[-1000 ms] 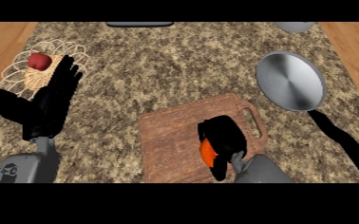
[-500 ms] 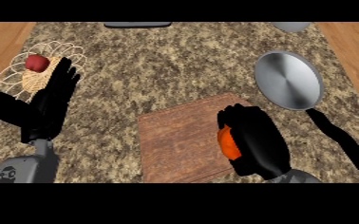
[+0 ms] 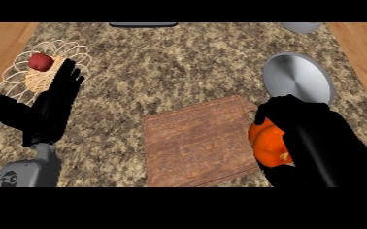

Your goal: Pick the squash from the cutting board and place it in the pan

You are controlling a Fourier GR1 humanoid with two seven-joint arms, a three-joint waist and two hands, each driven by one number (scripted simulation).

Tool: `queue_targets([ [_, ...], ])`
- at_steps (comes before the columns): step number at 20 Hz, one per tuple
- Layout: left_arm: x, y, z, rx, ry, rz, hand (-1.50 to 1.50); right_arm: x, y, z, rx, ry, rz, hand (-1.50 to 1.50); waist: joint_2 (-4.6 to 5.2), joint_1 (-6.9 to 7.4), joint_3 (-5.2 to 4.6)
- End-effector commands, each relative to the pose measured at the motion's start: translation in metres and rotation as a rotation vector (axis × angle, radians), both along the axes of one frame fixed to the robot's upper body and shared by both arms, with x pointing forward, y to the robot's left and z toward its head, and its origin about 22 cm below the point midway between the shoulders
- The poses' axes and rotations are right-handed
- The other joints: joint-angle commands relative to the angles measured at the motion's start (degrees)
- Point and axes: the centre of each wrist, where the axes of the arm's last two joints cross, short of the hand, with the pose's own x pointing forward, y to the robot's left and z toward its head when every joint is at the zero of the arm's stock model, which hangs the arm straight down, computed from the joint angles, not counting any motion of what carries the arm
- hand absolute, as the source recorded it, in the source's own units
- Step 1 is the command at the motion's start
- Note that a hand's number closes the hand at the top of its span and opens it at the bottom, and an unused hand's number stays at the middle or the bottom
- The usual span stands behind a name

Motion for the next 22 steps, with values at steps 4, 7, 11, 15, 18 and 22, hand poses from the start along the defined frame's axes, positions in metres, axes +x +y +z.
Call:
queue_targets([
  [4,-0.001,-0.002,0.012,0.013,-0.010,0.004,0.00,0.050,-0.051,0.015,0.110,-0.037,-0.127,1.50,0.24,0.75,0.05],
  [7,0.000,0.001,0.003,0.006,-0.015,0.000,0.00,0.068,-0.072,0.003,0.148,-0.037,-0.166,1.50,0.23,0.62,0.04],
  [11,0.003,0.002,-0.002,-0.001,0.004,-0.014,0.00,0.100,-0.116,0.000,0.198,-0.060,-0.199,1.50,0.32,0.77,0.05],
  [15,0.019,-0.017,-0.004,-0.001,-0.005,-0.023,0.00,0.126,-0.168,-0.017,0.213,-0.067,-0.224,1.50,0.69,0.98,0.08],
  [18,0.009,0.001,0.005,-0.004,-0.005,-0.019,0.00,0.143,-0.184,-0.026,0.242,-0.049,-0.214,1.50,0.41,1.17,0.05],
  [22,0.004,-0.013,0.002,-0.014,-0.013,-0.036,0.00,0.166,-0.204,-0.059,0.227,-0.021,-0.162,1.50,0.64,1.99,0.10],
])
